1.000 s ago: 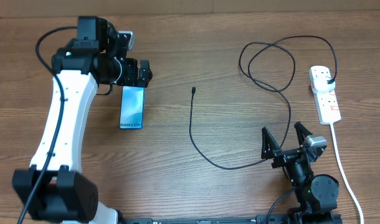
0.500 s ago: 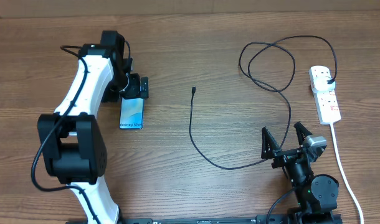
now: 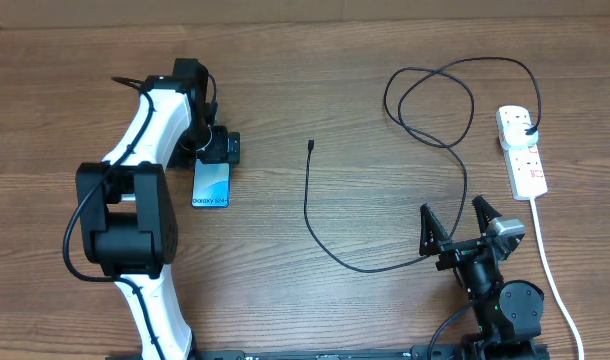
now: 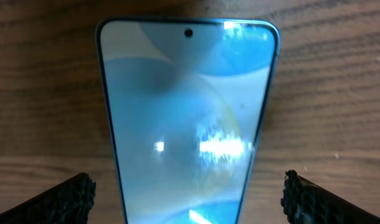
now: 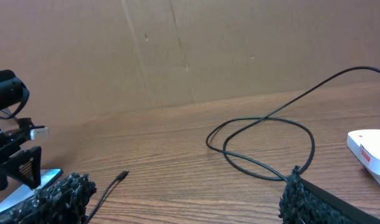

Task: Plug charger to phone and switch on socket
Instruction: 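Close the left gripper on the smartphone's top edge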

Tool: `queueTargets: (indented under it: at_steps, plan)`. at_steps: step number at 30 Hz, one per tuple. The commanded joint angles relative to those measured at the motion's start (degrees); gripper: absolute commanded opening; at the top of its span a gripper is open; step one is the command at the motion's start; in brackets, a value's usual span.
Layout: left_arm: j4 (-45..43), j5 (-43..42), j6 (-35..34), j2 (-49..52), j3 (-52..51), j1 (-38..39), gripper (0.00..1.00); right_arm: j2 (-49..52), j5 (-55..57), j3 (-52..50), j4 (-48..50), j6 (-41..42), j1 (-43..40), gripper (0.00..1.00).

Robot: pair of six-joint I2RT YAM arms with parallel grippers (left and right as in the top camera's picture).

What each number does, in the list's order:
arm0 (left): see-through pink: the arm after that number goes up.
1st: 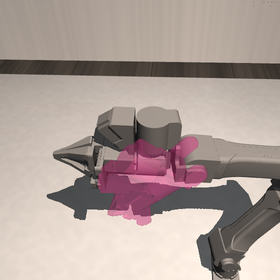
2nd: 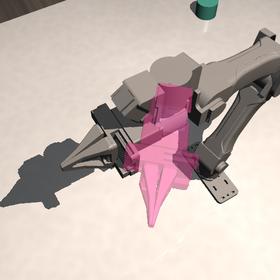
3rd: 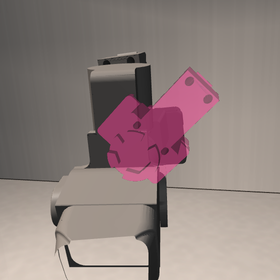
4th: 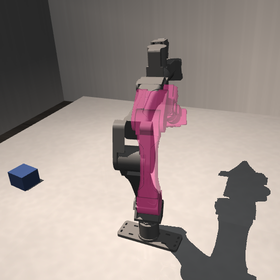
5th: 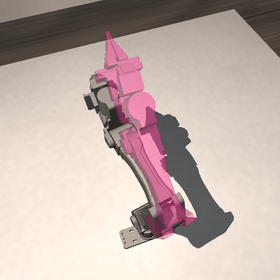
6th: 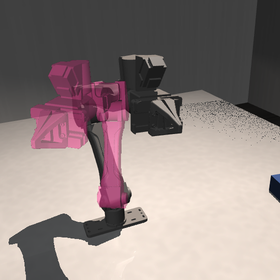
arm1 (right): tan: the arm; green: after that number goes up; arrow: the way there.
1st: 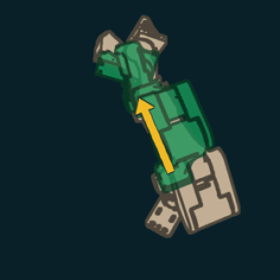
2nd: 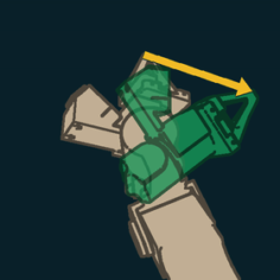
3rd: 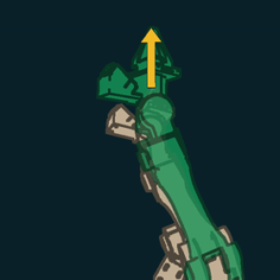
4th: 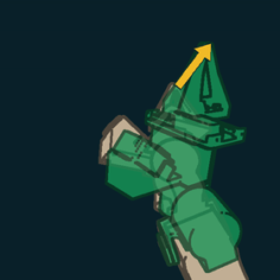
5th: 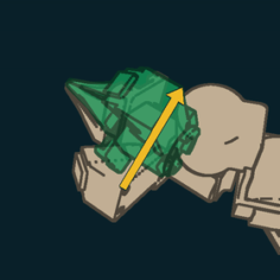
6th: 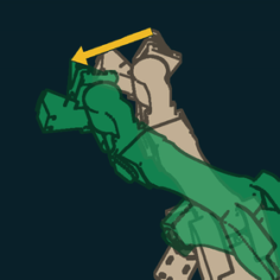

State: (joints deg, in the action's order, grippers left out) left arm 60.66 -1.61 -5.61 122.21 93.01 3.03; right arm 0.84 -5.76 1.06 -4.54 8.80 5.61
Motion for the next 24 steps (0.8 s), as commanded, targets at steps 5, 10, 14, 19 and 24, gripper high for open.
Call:
queueTargets:
  at_steps: [5,10,14,19,24]
  plan:
    - [-1.9,0.9,2.5,1.1,0.7,1.6,0.96,-0.7,-0.1,-0.6,0.3,-0.1,-0.5,1.00]
    - [-3.8,2.7,2.3,1.3,-0.4,2.7,0.97,-0.7,-0.1,-0.6,0.3,-0.1,-0.5,1.00]
    - [-4.4,2.8,1.7,1.3,-2.1,2.8,0.95,-0.7,-0.1,-0.6,0.3,-0.1,-0.5,1.00]
    - [-4.8,3.5,1.3,1.3,-4.5,2.6,0.95,-0.7,-0.1,-0.6,0.3,-0.1,-0.5,1.00]
    - [-4.8,3.8,1.3,1.2,-5.1,2.6,0.94,-0.7,-0.1,-0.6,0.3,-0.1,-0.5,1.00]
